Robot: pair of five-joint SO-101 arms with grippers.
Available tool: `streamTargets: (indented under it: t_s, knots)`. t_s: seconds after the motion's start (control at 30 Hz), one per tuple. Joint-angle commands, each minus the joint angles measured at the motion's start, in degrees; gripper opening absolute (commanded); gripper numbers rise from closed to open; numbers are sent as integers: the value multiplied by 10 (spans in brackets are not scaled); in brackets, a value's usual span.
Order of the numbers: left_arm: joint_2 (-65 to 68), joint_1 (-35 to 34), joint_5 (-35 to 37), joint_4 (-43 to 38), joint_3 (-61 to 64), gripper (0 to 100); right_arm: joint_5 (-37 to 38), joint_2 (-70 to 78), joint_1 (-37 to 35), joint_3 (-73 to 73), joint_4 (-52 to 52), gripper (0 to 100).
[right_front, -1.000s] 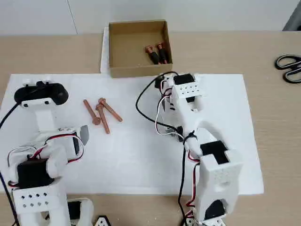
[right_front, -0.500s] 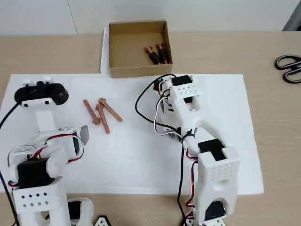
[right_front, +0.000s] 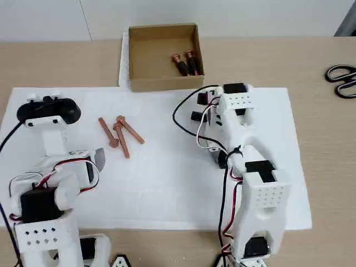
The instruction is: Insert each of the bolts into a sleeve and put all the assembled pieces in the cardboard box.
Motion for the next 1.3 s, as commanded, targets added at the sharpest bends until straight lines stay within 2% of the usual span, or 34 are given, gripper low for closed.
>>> streamTargets:
  t_s: [0.0,0.23,0.4,0.6,0.77,0.93,1.13,1.27]
  knots:
    - [-5,-3,-4,-2,-3,211,18,-63,11,-16,14,4]
    - [0,-3,-4,-4,-5,212,15,-184,7,-14,14,5]
    - [31,-2,-4,-41,-14,213,14,-228,3,-9,12,4]
    - [230,1,0,-44,-112,211,18,-231,4,-7,9,7]
    - [395,68,6,-44,-228,210,18,-231,0,-7,3,7]
    - [537,140,81,-76,-306,210,18,-231,0,-7,2,5]
    - [658,152,178,-98,-359,210,18,-231,0,-6,5,5]
    - [686,153,171,-123,-385,209,18,-231,0,-6,5,5]
